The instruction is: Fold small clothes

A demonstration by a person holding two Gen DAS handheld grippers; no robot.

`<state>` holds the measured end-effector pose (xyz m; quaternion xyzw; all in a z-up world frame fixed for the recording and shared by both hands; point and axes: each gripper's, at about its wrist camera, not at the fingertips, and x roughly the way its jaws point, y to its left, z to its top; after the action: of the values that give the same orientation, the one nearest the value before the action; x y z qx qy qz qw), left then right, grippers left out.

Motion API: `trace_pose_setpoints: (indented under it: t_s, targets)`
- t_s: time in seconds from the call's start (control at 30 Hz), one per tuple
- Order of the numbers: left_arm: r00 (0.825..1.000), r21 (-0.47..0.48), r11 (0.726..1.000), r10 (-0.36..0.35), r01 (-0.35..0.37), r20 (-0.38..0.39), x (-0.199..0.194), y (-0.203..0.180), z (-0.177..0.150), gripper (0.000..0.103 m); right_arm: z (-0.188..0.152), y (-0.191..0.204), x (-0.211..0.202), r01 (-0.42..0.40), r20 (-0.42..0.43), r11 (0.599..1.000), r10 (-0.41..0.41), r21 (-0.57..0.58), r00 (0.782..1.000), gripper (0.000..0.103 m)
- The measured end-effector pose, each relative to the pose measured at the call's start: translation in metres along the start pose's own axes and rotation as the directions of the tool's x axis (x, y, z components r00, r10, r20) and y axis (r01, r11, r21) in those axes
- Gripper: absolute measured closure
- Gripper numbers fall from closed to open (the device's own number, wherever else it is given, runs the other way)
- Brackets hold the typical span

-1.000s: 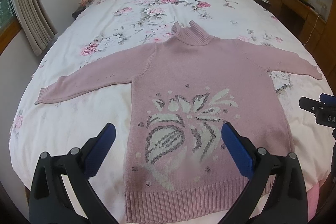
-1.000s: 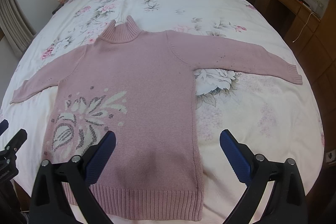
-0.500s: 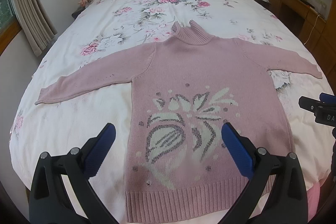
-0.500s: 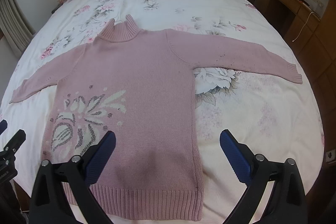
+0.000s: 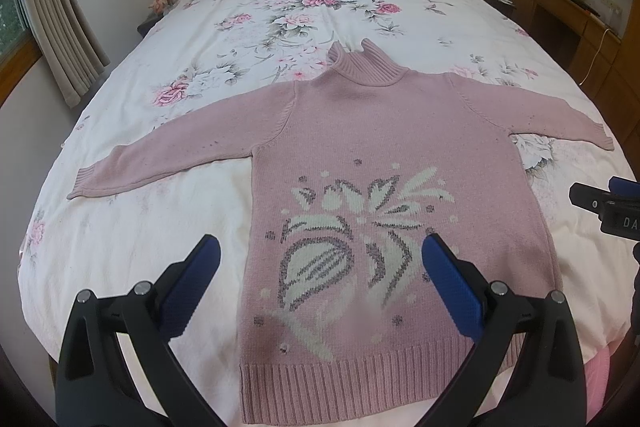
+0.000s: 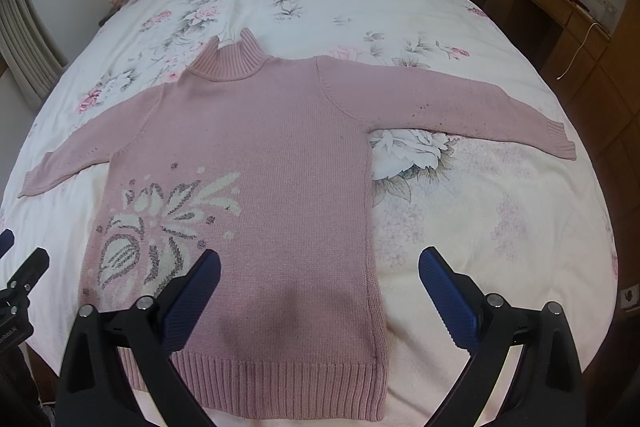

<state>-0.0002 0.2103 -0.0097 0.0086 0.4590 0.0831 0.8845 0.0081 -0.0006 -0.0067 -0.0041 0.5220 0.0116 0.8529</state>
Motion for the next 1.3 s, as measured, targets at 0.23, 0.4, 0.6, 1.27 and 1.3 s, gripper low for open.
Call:
trace_pose_setpoints:
  t_s: [0.23, 0.4, 0.6, 1.27, 1.3]
  targets:
    - [1.000, 0.001, 1.000, 0.001, -0.001, 0.001, 0.000, 0.000, 0.000, 0.003, 0.000, 0.000, 0.000, 0.001, 0.000, 1.000, -0.001, 0.000, 1.000, 0.004]
    - [1.000, -0.001, 1.000, -0.001, 0.001, 0.000, 0.000, 0.001, -0.001, 0.003, 0.000, 0.000, 0.000, 0.000, 0.000, 1.000, 0.000, 0.000, 1.000, 0.004]
    - [1.000, -0.001, 1.000, -0.001, 0.001, 0.007, -0.001, 0.000, -0.002, 0.003, 0.000, 0.001, 0.000, 0.001, 0.000, 1.000, -0.001, 0.000, 1.000, 0.004]
    - [0.999, 0.013, 0.999, -0.052, 0.052, -0.007, 0.080, -0.069, 0.087, 0.003, 0.077, -0.225, 0.067, 0.044, -0.038, 0.940, -0.033, 0.338, 0.999, 0.004]
    - [0.998, 0.021, 0.998, -0.057, 0.057, -0.003, 0.089, -0.082, 0.098, 0.003, 0.085, -0.258, 0.076, 0.053, -0.043, 0.922, -0.040, 0.384, 0.998, 0.004]
